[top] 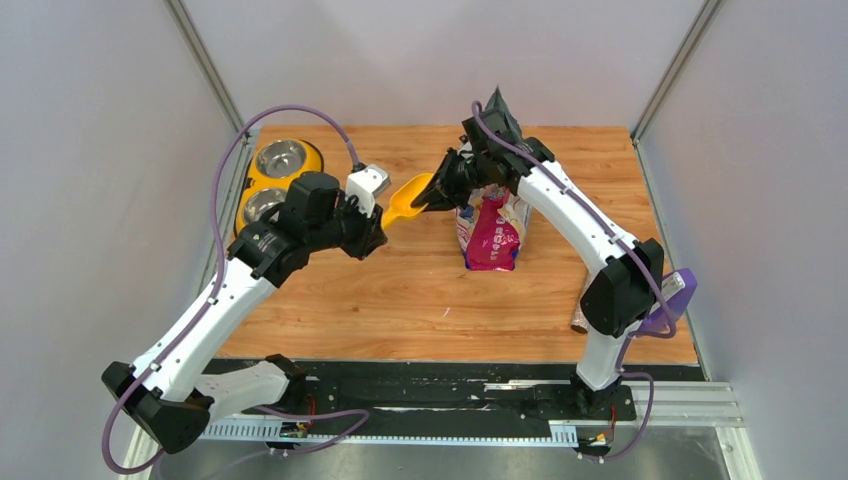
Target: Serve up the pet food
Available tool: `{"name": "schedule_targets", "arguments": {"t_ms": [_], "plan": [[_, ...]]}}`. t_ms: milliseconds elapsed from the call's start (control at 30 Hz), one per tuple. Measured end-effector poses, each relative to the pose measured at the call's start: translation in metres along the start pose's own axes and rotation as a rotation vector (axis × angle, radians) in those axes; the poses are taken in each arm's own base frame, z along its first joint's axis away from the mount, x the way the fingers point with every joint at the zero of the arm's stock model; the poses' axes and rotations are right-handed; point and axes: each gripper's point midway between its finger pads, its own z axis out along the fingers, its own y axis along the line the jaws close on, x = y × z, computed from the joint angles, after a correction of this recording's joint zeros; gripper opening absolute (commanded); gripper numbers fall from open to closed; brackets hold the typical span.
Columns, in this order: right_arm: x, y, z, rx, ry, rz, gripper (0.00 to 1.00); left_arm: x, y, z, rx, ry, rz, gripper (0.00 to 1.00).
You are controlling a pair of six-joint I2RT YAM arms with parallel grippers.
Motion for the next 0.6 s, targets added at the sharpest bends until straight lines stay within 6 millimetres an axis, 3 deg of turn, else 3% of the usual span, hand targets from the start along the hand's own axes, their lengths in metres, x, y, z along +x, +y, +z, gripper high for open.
{"name": "schedule_targets", "arguments": {"t_ms": [100, 233, 367, 467, 600], "plan": [[0.0, 0.0, 0.001, 0.002, 0.007, 0.001, 0.41, 0.0, 0.002, 0.001, -0.012, 0.003, 0.005, 0.0], [-0.002, 0.009, -0.005, -0.016, -0.01, -0.037, 0.65, -0.002, 0.007, -0.002, -0.04, 0.005, 0.003, 0.0], [-0.013, 0.024, -0.019, -0.045, -0.08, -0.124, 0.68, -0.016, 0.011, -0.012, -0.076, -0.023, -0.011, 0.0], [-0.02, 0.028, -0.041, -0.057, -0.15, -0.181, 0.68, -0.034, 0.011, -0.022, -0.091, -0.068, -0.026, 0.0], [-0.048, 0.033, -0.101, -0.077, -0.346, -0.252, 0.69, -0.056, 0.007, -0.03, -0.085, -0.114, -0.042, 0.0]]}}
